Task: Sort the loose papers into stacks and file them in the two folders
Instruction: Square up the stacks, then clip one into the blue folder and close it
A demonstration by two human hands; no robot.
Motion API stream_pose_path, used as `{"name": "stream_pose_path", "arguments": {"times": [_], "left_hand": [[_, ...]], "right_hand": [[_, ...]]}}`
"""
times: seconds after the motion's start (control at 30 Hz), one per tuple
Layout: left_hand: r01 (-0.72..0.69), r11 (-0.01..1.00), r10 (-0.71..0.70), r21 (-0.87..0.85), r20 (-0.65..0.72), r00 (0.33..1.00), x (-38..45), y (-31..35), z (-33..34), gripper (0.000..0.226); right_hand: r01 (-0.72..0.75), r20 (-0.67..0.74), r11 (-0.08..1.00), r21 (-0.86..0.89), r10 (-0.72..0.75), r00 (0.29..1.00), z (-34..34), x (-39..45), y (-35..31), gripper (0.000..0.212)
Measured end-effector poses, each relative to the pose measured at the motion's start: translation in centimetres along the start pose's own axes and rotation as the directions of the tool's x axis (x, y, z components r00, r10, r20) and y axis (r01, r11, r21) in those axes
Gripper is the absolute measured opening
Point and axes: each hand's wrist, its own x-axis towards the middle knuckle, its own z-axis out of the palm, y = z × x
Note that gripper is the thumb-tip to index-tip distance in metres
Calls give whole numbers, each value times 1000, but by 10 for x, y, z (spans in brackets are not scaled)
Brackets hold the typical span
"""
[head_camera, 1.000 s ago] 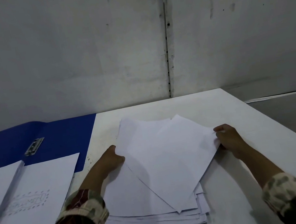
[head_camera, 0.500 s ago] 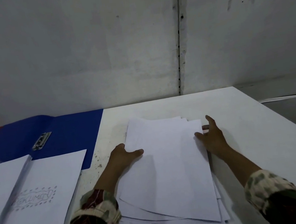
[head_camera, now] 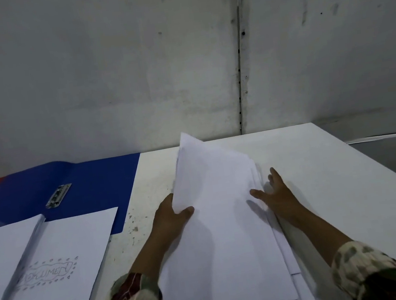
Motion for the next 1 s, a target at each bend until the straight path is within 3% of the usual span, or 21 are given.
{"name": "stream_pose_path", "arguments": {"times": [0.1, 0.2, 0.33, 0.5, 0.6, 0.9, 1.0], "left_hand": [[-54, 993, 52, -103, -28, 998, -3, 9, -4, 49], [-85, 983, 72, -161, -87, 994, -7, 25, -8, 51], [-170, 952, 123, -253, -193, 974, -9, 51, -13, 48], [-202, 878, 106, -434, -235, 966, -7, 82, -19, 43], [-221, 843, 100, -490, -261, 960, -7, 94, -18, 49], [-218, 832, 129, -510, -205, 970, -13, 83, -11, 68], [-219, 829, 124, -515, -211, 969, -13, 86, -8, 58]], "right_hand": [[-49, 36, 998, 31, 48, 998, -10, -7, -5, 99], [-31, 42, 994, 102, 27, 999, -16, -13, -22, 85], [119, -97, 966, 229, -99, 990, -23, -24, -61, 51], [326, -229, 919, 221, -276, 933, -34, -36, -104, 36], [391, -226, 893, 221, -343, 912, -37, -43, -116, 35], [301, -169, 908, 292, -261, 950, -39, -51, -96, 41], [322, -193, 903, 285, -274, 942, -33, -54, -102, 34]]}}
